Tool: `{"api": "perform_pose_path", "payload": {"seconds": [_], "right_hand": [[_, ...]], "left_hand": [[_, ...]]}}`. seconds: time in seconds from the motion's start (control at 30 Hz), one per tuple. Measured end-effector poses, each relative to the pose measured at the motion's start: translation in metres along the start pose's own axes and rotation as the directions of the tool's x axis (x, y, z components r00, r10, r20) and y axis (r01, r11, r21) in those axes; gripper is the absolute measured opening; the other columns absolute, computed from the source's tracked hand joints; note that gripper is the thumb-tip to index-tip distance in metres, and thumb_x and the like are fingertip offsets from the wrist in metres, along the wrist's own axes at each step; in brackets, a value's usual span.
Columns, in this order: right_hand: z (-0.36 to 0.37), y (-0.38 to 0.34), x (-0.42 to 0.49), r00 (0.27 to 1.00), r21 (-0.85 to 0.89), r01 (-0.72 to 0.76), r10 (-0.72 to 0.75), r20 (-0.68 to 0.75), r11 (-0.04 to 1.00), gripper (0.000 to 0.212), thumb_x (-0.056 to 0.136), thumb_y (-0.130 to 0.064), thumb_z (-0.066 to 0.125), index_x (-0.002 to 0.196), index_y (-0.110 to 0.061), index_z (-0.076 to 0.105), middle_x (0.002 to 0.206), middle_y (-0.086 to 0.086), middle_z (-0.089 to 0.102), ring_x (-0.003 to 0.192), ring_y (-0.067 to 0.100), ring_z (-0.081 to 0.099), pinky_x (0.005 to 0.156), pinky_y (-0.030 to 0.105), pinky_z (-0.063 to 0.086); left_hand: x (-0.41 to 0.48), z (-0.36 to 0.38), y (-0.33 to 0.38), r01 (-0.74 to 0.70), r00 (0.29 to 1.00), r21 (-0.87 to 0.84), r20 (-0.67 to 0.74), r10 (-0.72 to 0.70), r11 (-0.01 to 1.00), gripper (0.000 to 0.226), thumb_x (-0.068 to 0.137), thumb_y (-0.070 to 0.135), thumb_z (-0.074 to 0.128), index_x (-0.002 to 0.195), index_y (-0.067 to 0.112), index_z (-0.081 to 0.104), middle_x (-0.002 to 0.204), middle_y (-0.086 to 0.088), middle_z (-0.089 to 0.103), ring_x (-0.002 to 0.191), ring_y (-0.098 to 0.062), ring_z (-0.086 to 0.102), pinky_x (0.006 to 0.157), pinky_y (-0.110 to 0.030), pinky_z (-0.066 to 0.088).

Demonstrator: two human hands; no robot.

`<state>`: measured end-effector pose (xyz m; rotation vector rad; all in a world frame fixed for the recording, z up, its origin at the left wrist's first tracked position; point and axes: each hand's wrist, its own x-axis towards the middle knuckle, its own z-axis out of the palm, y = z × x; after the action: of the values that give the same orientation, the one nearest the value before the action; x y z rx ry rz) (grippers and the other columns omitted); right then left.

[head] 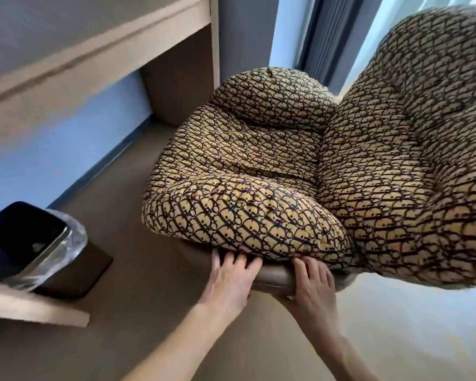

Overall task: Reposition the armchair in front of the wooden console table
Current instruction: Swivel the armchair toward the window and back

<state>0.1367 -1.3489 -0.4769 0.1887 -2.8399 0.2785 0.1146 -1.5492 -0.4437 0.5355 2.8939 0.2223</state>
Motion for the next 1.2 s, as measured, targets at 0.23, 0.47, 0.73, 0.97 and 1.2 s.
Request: {"api": "perform_pose_path", "payload": {"seconds": [0.23,0.47,0.73,0.97,1.2], "right_hand": [[0.02,-0.026,-0.006,0.993,0.003,-0.01,0.011,-0.116,1.0,0.073,0.064,-0.05,0.086,0.124,-0.024,0.052,0.113,-0.004,0.06,0.108,0.024,0.056,0.096,0.041,0.041],[0.04,-0.045,-0.015,0.953,0.044,-0.038,0.049,-0.299,0.998,0.066,0.074,-0.046,0.078,0.127,-0.025,0.047,0.116,-0.004,0.054,0.111,0.023,0.048,0.102,0.045,0.035],[0.032,-0.046,-0.017,0.963,-0.014,-0.08,0.073,-0.261,0.997,0.062,0.077,-0.046,0.078,0.122,-0.018,0.046,0.115,0.003,0.056,0.113,0.03,0.053,0.105,0.051,0.035],[0.02,-0.052,-0.023,0.982,-0.042,-0.142,0.135,-0.13,0.989,0.061,0.087,-0.044,0.068,0.134,-0.019,0.039,0.129,0.003,0.049,0.127,0.028,0.044,0.113,0.052,0.028],[0.028,-0.075,-0.022,0.973,-0.02,-0.189,0.184,-0.14,0.982,0.059,0.089,-0.041,0.068,0.135,-0.018,0.038,0.131,0.004,0.048,0.13,0.029,0.041,0.117,0.056,0.023]], "left_hand": [[-0.003,0.029,-0.032,-0.069,0.898,0.126,-0.425,0.116,0.99,0.088,0.06,0.03,0.095,0.133,0.025,0.045,0.112,-0.004,0.065,0.109,-0.032,0.063,0.106,-0.064,0.045],[-0.007,0.043,-0.042,0.006,0.833,0.148,-0.548,0.077,0.989,0.072,0.081,0.028,0.081,0.141,0.027,0.042,0.124,-0.007,0.056,0.122,-0.033,0.053,0.117,-0.059,0.034],[-0.011,0.009,-0.029,0.012,0.957,0.083,-0.289,0.012,0.996,0.075,0.079,0.037,0.083,0.142,0.031,0.042,0.128,-0.006,0.057,0.125,-0.035,0.051,0.113,-0.056,0.037],[-0.018,0.014,-0.029,-0.034,0.927,0.116,-0.368,0.075,0.993,0.055,0.084,0.034,0.079,0.129,0.027,0.05,0.118,-0.004,0.063,0.116,-0.032,0.06,0.101,-0.049,0.043],[-0.021,0.018,-0.049,-0.074,0.907,0.073,-0.409,0.097,0.995,0.045,0.086,0.025,0.077,0.124,0.024,0.054,0.114,-0.005,0.066,0.112,-0.033,0.062,0.106,-0.054,0.043]]}}
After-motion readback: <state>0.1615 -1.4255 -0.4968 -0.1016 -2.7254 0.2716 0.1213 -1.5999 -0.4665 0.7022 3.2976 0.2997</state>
